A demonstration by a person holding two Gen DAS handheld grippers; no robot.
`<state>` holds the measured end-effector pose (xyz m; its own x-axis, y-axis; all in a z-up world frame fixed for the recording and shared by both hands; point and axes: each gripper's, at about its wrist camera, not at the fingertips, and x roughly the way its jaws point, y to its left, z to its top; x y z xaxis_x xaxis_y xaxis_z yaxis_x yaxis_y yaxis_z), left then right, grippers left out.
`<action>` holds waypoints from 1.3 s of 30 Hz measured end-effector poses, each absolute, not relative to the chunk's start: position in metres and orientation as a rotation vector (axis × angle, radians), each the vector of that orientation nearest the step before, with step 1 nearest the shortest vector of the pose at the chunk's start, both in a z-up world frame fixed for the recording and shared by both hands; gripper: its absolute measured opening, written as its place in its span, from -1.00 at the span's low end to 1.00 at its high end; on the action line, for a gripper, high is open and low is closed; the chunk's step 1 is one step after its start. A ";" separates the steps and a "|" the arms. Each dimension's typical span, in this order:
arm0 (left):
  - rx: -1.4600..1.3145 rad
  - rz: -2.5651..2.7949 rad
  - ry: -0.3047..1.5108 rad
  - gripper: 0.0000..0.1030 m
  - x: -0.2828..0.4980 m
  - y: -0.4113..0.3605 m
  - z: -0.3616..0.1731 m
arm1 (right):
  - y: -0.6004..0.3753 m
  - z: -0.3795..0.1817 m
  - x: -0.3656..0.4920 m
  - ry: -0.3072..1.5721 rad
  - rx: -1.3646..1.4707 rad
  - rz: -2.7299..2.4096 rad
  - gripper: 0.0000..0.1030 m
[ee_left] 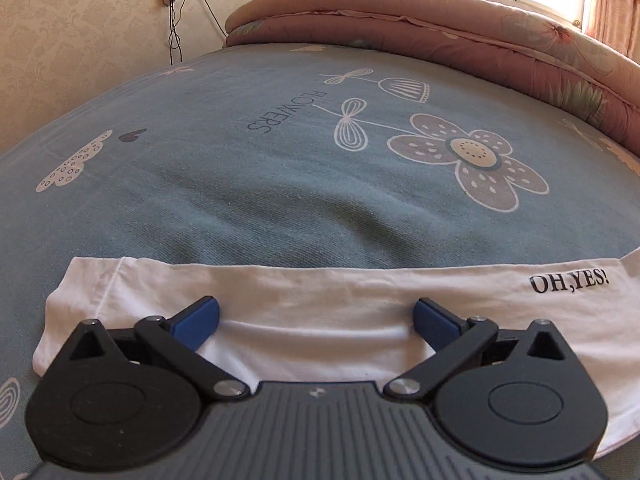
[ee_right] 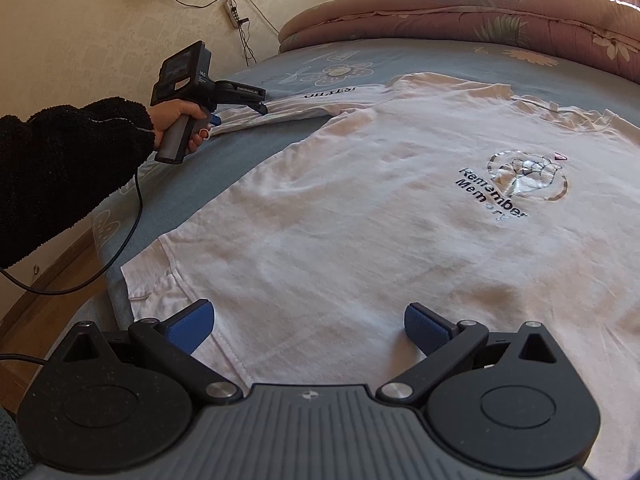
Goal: Fold clothes
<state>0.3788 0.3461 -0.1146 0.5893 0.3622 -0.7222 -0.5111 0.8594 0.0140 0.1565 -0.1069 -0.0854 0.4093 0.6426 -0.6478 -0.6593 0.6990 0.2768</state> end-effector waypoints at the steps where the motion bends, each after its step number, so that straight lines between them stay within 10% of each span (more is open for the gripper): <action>1: -0.216 0.530 0.808 0.99 0.382 0.348 -0.112 | -0.107 -0.085 0.156 0.805 -0.022 0.818 1.00; 17: -0.079 0.142 0.972 0.98 0.446 0.153 -0.100 | -0.114 -0.072 0.146 0.753 -0.062 0.808 1.00; 39: -0.442 -0.059 0.962 0.98 0.493 0.116 -0.094 | -0.129 -0.057 0.129 0.698 -0.103 0.807 1.00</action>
